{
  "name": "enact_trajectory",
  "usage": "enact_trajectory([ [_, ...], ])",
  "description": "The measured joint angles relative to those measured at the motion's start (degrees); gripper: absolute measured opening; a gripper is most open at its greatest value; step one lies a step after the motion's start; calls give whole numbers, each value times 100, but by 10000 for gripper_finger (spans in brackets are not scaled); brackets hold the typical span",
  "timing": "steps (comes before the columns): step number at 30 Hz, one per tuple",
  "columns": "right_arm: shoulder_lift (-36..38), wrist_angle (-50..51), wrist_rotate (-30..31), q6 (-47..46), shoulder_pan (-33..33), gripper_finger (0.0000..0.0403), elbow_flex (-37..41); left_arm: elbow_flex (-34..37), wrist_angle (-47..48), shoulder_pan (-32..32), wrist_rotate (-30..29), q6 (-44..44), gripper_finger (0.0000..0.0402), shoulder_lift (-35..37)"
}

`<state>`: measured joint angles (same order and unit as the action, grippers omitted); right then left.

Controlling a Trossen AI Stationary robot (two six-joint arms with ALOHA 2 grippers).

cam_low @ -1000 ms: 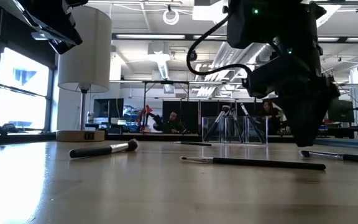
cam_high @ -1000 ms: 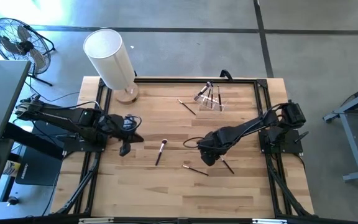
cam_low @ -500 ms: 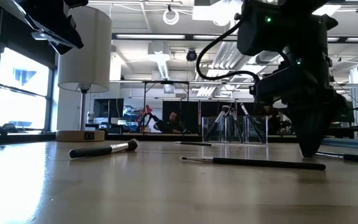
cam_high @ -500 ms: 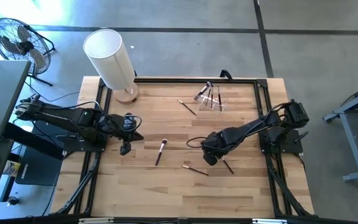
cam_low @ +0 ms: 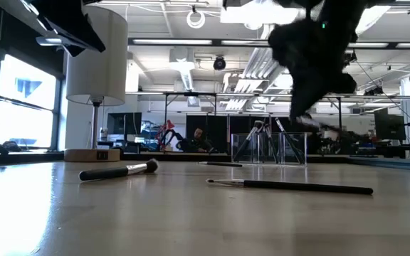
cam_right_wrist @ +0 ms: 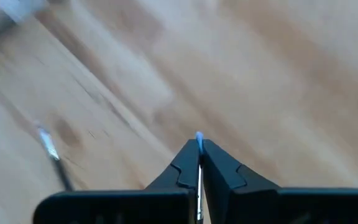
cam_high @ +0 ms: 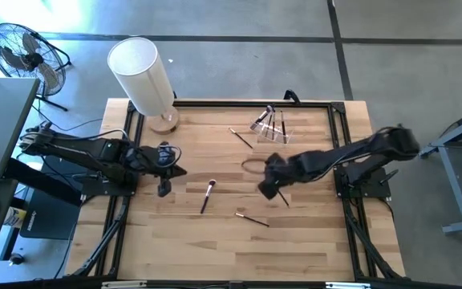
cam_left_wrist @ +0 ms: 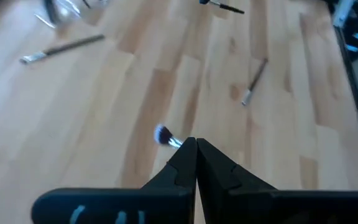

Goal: Pick & Place Makeup Brushes
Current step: Put the black makeup brush into the transparent organizer

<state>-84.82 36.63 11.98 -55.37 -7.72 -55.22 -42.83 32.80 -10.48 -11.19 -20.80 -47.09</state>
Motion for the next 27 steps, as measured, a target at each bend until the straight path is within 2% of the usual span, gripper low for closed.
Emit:
enact_trajectory([
  [2, 425, -26, 236, 468, 213, 2, -11, -43, -4, 0, -274, -2, 1, 0],
  [6, 1017, -391, 253, 1549, 998, 2, -11, -79, -2, 3, -783, -364, 1, 0],
  [8, 1174, -863, 24, 2100, 1534, 1, -11, -79, 24, 101, -867, -762, 1, 0],
  [11, 1199, -1703, -656, 2877, 2385, 1, -17, -79, 36, 359, -831, -987, 1, 0],
  [18, 522, -3985, -2171, 3840, 4058, 1, -22, -79, -16, 793, -712, -1396, 1, 0],
  [22, -124, -4656, -2311, 4205, 4614, 0, -20, -79, -15, 832, -693, -1593, 1, 0],
  [27, -881, -5752, -2337, 4526, 4965, 0, -17, -79, -17, 824, -689, -1722, 1, 0],
])
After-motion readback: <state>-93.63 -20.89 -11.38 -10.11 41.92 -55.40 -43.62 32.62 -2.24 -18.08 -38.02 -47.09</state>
